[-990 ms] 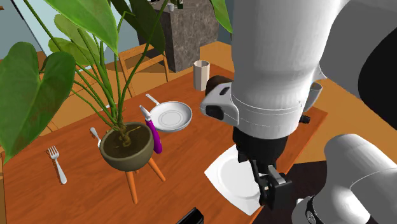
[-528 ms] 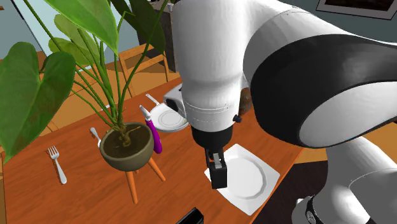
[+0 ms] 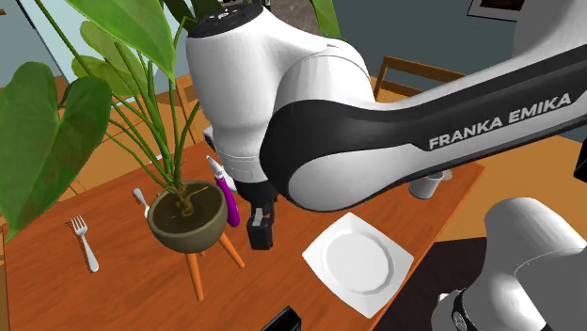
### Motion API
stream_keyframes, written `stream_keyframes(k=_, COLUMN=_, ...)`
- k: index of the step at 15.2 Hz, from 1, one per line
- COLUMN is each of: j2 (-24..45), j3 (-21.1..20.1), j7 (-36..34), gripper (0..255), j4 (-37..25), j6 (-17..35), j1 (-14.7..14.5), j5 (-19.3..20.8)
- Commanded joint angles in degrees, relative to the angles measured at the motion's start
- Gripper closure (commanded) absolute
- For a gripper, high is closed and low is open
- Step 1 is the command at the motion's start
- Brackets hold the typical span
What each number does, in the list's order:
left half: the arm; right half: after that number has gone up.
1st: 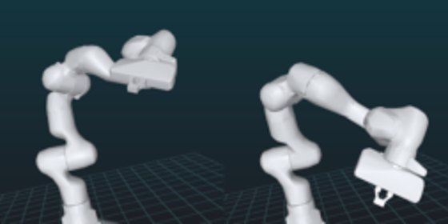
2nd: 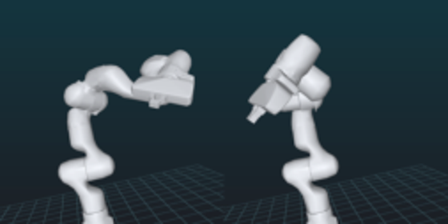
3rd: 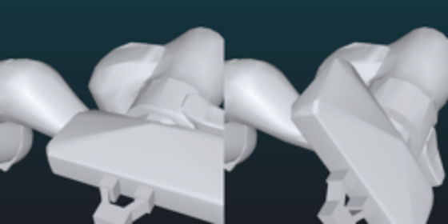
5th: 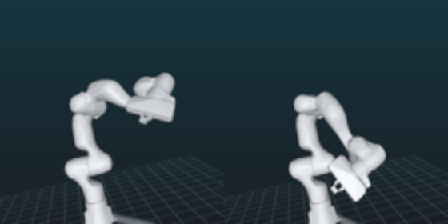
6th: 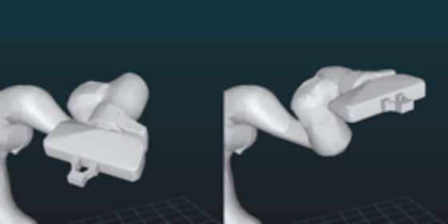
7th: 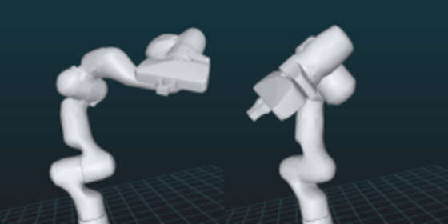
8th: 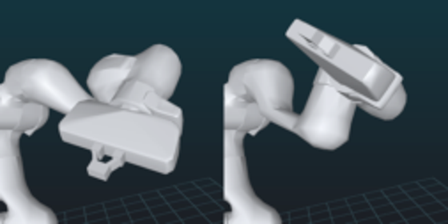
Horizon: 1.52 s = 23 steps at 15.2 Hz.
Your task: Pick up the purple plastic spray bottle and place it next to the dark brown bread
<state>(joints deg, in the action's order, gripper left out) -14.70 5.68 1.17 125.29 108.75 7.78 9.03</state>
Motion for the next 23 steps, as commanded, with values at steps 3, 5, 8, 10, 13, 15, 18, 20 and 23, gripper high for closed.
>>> stream_keyframes(k=3, j2=6.6, j3=1.1, j7=-2.4, gripper=0, j4=-4.7, j6=3.2, j1=1.7, j5=2.3)
stream_keyframes(k=5, j2=9.9, j3=1.8, j7=-3.5, gripper=0, j4=-7.5, j6=4.4, j1=2.6, j5=3.3)
stream_keyframes(k=8, j2=14.8, j3=2.9, j7=-5.1, gripper=0, j4=-12.1, j6=5.7, j1=3.7, j5=4.7)
stream_keyframes(k=10, j2=18.0, j3=3.6, j7=-6.1, gripper=0, j4=-15.4, j6=6.3, j1=4.5, j5=5.5)
stream_keyframes(k=13, j2=22.9, j3=4.8, j7=-7.4, gripper=0, j4=-20.7, j6=7.0, j1=5.6, j5=6.4)
stream_keyframes(k=15, j2=26.1, j3=5.7, j7=-8.2, gripper=0, j4=-24.5, j6=7.1, j1=6.4, j5=6.8)
stream_keyframes(k=18, j2=29.5, j3=6.5, j7=-8.9, gripper=0, j4=-28.6, j6=7.1, j1=7.2, j5=7.1)
stream_keyframes(k=20, j2=30.0, j3=6.7, j7=-9.0, gripper=0, j4=-27.8, j6=8.5, j1=7.4, j5=7.1)
stream_keyframes(k=23, j2=30.8, j3=6.8, j7=-9.0, gripper=0, j4=-26.7, j6=10.5, j1=7.8, j5=7.1)
